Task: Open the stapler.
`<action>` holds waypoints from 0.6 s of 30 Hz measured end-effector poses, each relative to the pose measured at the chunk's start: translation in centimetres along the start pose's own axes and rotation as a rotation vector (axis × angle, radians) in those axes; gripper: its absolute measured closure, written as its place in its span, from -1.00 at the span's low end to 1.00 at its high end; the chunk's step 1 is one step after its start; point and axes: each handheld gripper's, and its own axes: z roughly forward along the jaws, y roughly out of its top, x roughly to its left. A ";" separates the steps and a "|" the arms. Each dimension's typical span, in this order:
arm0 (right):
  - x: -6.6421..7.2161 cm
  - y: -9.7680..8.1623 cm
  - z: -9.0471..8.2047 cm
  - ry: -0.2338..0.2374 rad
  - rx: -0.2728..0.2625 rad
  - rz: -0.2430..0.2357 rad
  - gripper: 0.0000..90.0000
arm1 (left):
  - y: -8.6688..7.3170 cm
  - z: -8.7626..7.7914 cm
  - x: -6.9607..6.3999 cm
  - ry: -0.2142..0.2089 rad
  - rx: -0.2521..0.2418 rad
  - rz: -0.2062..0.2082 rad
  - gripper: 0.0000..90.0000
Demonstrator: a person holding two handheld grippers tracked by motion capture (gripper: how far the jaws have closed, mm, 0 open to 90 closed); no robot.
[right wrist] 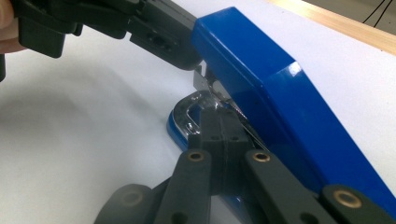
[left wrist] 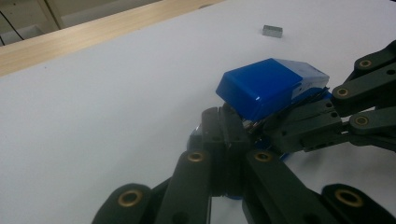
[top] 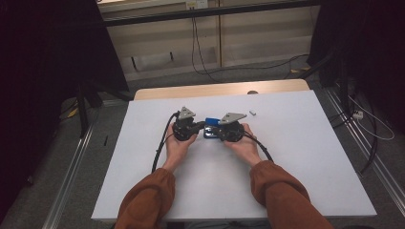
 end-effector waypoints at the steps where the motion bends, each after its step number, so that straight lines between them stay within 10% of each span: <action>1: 0.0 0.0 0.0 0.000 0.000 0.000 1.00 | 0.1 0.0 0.0 -0.002 -0.006 -0.001 1.00; 18: 0.1 0.0 -0.1 0.007 0.001 0.018 1.00 | 0.8 -0.3 -0.3 -0.005 -0.055 -0.015 1.00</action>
